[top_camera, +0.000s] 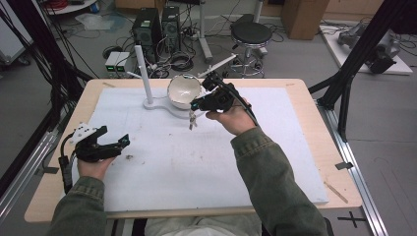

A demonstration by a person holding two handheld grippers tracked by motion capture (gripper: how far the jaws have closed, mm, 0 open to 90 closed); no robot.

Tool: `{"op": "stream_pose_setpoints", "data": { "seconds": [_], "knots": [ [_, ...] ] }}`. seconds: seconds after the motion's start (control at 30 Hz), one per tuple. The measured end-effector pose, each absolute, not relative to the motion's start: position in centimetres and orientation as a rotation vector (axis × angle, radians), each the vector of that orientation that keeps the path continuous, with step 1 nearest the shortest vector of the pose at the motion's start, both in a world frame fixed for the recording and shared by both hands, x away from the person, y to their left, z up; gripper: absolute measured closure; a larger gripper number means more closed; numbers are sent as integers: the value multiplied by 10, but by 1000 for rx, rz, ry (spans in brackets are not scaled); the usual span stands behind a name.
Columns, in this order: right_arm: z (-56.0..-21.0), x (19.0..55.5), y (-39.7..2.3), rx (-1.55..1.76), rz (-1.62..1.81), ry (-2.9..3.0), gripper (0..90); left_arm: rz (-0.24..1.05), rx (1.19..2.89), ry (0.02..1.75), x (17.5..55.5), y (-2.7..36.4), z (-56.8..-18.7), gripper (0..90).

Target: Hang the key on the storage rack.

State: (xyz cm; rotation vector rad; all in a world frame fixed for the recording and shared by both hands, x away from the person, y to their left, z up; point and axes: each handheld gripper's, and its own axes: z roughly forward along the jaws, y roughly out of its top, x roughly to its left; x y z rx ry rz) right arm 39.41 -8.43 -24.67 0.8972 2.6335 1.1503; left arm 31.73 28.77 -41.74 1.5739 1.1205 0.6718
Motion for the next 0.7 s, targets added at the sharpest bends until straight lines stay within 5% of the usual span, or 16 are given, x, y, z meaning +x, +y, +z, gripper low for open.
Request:
{"op": "stream_pose_setpoints", "data": {
  "seconds": [0.7],
  "knots": [
    [-227, 425, -42, 894, 1150, 2650, 825, 658, 1556, 1116, 319, 289, -418, 65]
  ]
}}
